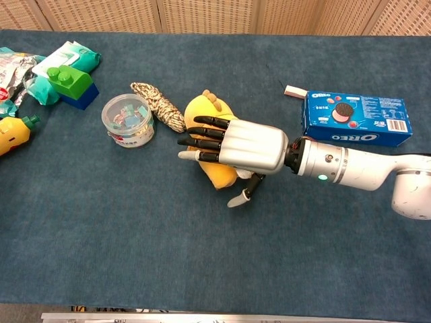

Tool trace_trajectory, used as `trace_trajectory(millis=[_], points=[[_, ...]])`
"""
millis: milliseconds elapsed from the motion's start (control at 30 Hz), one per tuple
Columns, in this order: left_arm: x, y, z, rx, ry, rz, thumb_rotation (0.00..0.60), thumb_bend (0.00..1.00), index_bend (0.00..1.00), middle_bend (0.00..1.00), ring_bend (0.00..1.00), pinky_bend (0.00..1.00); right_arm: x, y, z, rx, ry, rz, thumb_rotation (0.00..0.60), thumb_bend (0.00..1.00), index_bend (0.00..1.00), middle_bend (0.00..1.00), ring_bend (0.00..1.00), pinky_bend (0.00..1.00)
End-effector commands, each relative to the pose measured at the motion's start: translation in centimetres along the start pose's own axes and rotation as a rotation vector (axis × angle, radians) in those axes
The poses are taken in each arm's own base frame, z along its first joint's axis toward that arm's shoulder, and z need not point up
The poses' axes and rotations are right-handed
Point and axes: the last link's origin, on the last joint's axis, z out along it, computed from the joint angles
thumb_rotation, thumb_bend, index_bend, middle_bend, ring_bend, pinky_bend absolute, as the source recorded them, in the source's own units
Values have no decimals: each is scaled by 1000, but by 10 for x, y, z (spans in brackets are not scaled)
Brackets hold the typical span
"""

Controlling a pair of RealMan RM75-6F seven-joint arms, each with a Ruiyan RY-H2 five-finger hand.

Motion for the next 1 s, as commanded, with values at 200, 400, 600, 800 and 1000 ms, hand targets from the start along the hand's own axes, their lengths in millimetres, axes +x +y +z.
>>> trace_trajectory(millis=[200,400,600,800,1000], points=[[0,1,0,1,-2,1,600,261,0,0,0,48,-4,-6,0,17,-13,18,162,0,0,28,0,0],[0,0,0,4,-2,2,600,261,0,0,0,48,-6,-14,-1,38,-14,28,164,0,0,26,0,0],[0,1,1,1,-3,3,600,261,0,0,0,48,-4,-5,0,10,-8,24,163,0,0,24,0,0],[1,1,1,1,-1,1,600,261,0,0,0,48,3,12,-1,-52,19,21,169,0,0,19,0,0],[0,1,3,-5,0,2,600,260,0,0,0,47,25,29,-10,-122,89,40,181,0,0,16,0,0]])
